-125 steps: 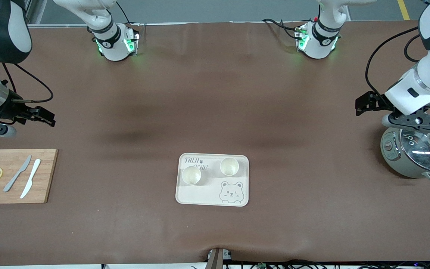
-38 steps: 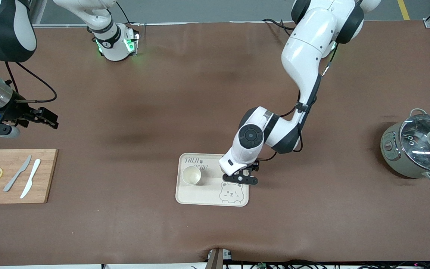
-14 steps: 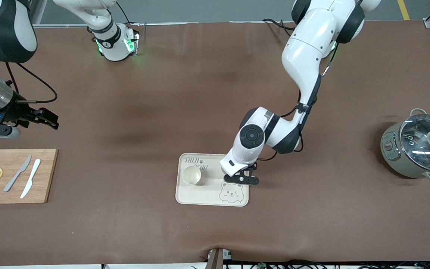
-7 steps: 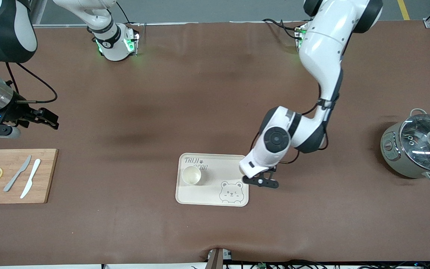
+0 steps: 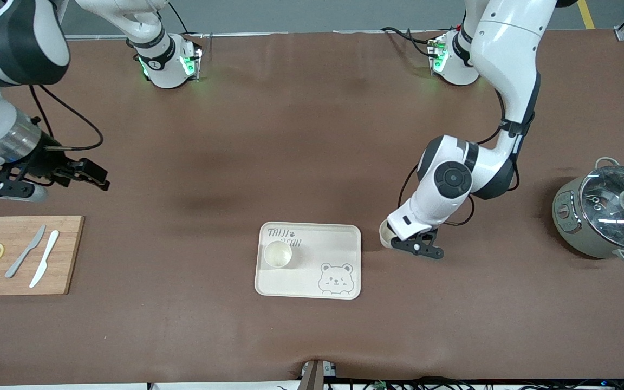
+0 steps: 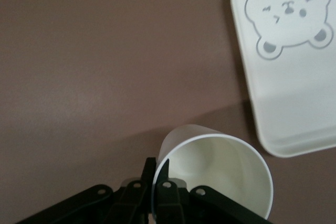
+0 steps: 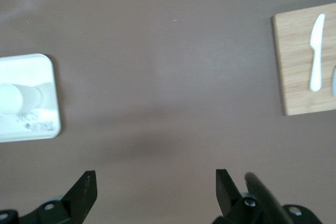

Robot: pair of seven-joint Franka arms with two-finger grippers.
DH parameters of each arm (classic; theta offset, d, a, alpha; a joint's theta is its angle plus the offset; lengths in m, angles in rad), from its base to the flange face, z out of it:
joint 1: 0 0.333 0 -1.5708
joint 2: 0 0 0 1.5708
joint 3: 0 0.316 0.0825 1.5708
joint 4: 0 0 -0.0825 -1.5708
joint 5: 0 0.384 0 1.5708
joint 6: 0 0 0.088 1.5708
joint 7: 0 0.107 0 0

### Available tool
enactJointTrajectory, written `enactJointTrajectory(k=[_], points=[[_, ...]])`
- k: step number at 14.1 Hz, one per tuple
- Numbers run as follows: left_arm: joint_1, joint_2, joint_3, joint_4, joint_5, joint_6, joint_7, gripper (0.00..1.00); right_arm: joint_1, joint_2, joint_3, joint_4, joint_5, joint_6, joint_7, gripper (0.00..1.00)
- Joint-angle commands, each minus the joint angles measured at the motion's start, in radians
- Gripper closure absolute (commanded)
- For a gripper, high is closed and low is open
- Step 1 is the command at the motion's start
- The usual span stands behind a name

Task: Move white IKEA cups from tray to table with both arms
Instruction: 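Lift the cup with the left gripper while the right gripper reaches out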

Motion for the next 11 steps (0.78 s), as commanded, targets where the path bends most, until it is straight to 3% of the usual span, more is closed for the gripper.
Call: enactJointTrajectory(k=[1,5,8,11], points=[[0.063,-0.120,-0.032,-0.142,-0.016,0.027,0.068,1.00,0.084,0.058,-0.007,0.040,0.019,0.047,0.150,0.00],[0.231,-0.214,-0.135,-0.282,-0.016,0.049,0.184,1.00,0.236,0.169,-0.010,0.066,-0.010,0.161,0.461,0.00],[0.372,-0.255,-0.219,-0.360,-0.016,0.066,0.275,1.00,0.328,0.279,-0.008,0.115,-0.134,0.182,0.687,0.00],[0.520,-0.281,-0.315,-0.417,-0.016,0.069,0.348,1.00,0.391,0.386,-0.010,0.168,-0.171,0.237,0.847,0.00]])
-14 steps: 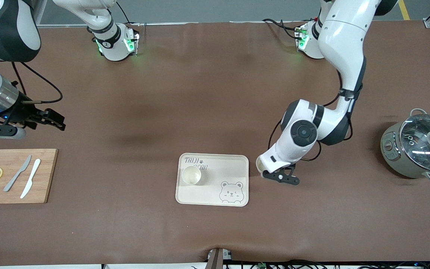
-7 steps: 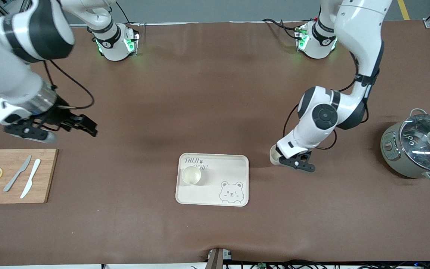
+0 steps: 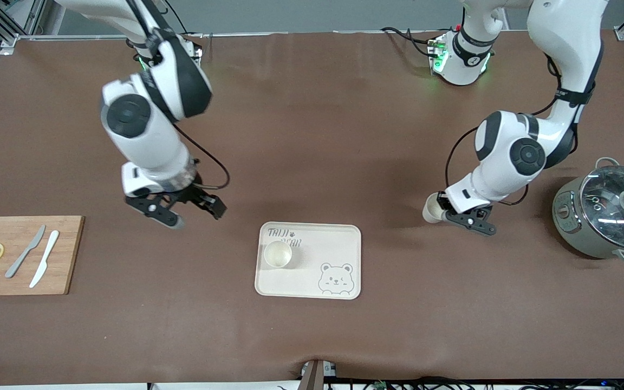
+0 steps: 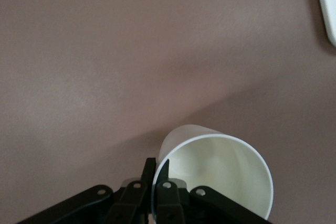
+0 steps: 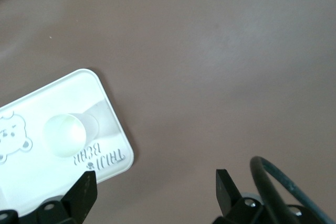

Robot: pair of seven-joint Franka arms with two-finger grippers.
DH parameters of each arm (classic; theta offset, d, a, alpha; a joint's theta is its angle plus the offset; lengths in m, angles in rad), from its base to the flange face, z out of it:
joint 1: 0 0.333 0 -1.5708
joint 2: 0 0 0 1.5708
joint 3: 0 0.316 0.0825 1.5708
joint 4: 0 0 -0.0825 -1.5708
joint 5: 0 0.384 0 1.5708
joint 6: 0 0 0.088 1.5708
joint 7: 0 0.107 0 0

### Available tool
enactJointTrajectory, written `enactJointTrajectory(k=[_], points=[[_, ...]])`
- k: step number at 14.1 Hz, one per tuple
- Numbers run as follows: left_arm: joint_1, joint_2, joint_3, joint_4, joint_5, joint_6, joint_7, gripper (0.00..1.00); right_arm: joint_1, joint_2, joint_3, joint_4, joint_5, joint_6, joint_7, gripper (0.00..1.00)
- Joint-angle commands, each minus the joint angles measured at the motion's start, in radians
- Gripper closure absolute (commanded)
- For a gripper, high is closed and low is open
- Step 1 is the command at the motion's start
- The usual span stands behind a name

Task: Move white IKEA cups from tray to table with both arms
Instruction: 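Lift the cup with the left gripper while the right gripper reaches out, then carry the cup toward the pot while the right gripper lowers over the tray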

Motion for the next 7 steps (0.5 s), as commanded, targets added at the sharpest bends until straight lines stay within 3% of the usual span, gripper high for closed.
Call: enactJointTrajectory(k=[1,3,7], points=[[0.135,-0.066,-0.092,-0.087,-0.016,0.024,0.073,1.00,0.044,0.112,-0.012,0.094,-0.027,0.033,0.115,0.00],[0.207,-0.089,-0.127,-0.115,-0.016,0.027,0.113,1.00,0.063,0.167,-0.014,0.121,-0.028,0.080,0.170,0.00],[0.284,-0.125,-0.129,-0.155,-0.016,0.030,0.217,1.00,0.100,0.292,-0.014,0.204,-0.111,0.111,0.293,0.00]])
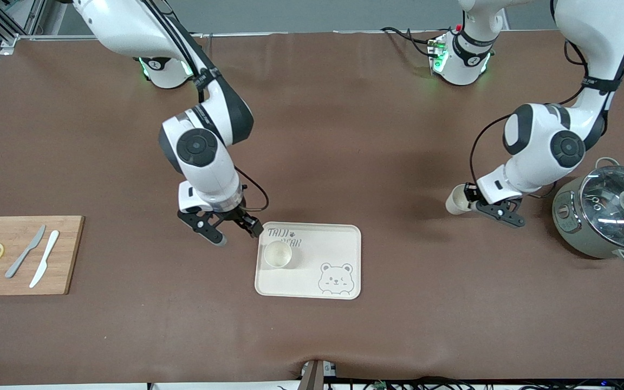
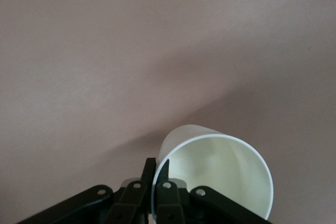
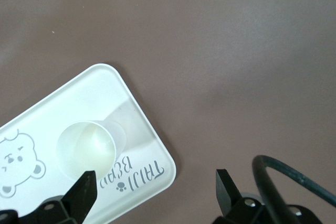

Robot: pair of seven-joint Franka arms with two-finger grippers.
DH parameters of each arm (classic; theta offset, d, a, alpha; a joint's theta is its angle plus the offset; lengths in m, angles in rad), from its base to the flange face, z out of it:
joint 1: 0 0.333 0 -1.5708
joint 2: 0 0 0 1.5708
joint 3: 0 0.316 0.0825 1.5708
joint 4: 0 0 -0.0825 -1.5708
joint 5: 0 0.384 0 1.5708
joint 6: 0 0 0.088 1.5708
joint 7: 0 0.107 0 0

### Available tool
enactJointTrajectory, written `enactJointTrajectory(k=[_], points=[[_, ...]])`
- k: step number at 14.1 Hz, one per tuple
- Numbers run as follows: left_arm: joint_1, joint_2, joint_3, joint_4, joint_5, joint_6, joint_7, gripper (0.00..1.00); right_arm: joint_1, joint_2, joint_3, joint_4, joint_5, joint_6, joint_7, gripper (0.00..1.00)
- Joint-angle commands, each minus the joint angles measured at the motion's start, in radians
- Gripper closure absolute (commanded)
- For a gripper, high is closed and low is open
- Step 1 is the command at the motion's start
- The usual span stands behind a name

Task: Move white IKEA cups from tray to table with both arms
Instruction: 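Carry the cup toward the pot while the right gripper lowers over the tray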

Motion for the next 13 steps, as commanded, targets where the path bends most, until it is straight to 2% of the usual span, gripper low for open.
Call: enactJointTrajectory(k=[1,6,13], points=[[0.051,-0.067,-0.020,-0.060,-0.016,0.021,0.063,1.00,0.031,0.104,-0.010,0.103,-0.068,0.015,0.106,0.00],[0.098,-0.082,-0.020,-0.121,-0.016,0.091,0.123,1.00,0.033,0.141,-0.012,0.115,-0.073,0.041,0.134,0.00],[0.135,-0.042,-0.020,-0.176,-0.016,0.200,0.188,1.00,0.033,0.179,-0.015,0.141,-0.076,0.072,0.139,0.00]])
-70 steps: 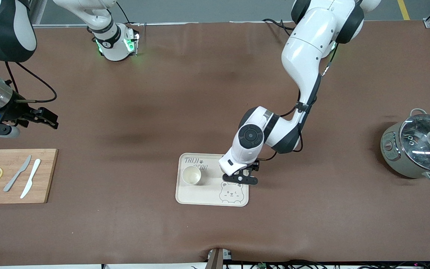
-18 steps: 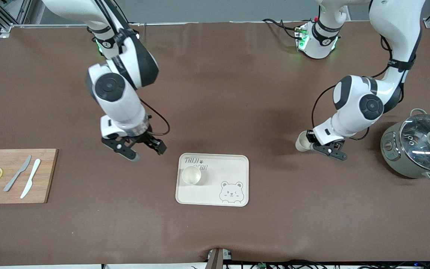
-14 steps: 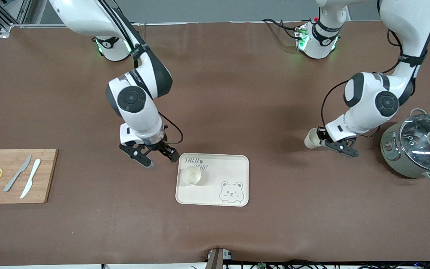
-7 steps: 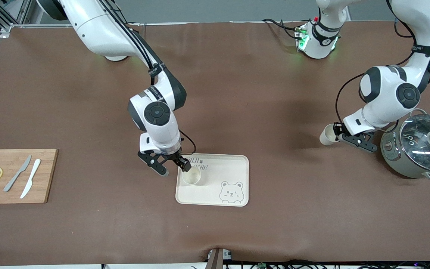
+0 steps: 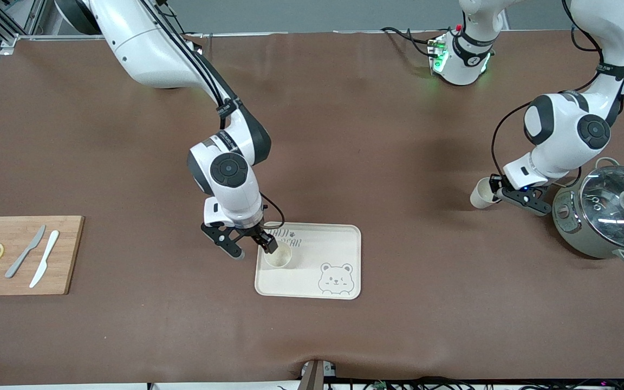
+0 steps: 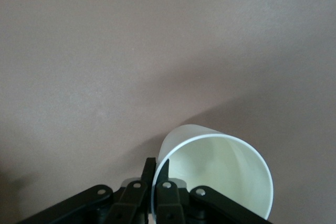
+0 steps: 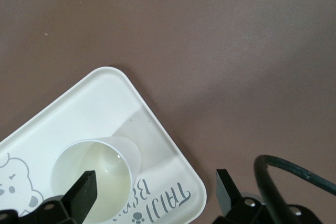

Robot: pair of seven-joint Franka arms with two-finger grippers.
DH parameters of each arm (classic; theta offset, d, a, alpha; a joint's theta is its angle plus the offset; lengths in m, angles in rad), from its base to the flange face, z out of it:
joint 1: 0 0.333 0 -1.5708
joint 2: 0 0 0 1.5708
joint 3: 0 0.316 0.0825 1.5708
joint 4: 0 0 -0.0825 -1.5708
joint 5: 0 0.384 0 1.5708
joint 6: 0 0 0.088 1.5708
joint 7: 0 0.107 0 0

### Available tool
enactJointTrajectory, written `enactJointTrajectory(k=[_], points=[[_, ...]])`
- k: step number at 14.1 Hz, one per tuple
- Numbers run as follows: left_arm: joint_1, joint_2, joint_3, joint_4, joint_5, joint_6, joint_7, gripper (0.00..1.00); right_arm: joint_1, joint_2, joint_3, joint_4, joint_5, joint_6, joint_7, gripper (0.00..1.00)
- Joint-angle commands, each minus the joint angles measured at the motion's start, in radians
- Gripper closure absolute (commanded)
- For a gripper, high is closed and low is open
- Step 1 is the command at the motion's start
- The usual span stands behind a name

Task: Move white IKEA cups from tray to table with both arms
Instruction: 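Set the cup down near the pot with the left gripper and release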

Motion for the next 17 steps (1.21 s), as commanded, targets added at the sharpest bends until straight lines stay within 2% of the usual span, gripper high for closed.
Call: enactJointTrajectory(k=[1,9,16,17], points=[[0.017,0.003,-0.019,-0.032,-0.016,0.054,0.022,1.00,0.009,0.040,-0.007,0.044,-0.035,0.013,0.034,0.00],[0.017,0.035,-0.017,-0.053,-0.016,0.102,0.024,1.00,-0.001,0.089,-0.007,0.044,-0.063,0.083,0.063,0.00],[0.017,0.050,-0.017,-0.038,-0.016,0.102,0.044,1.00,-0.004,0.093,-0.006,0.043,-0.058,0.080,0.051,0.00],[0.017,0.050,-0.017,-0.036,-0.015,0.102,0.044,0.97,-0.005,0.093,-0.006,0.041,-0.059,0.080,0.045,0.00]])
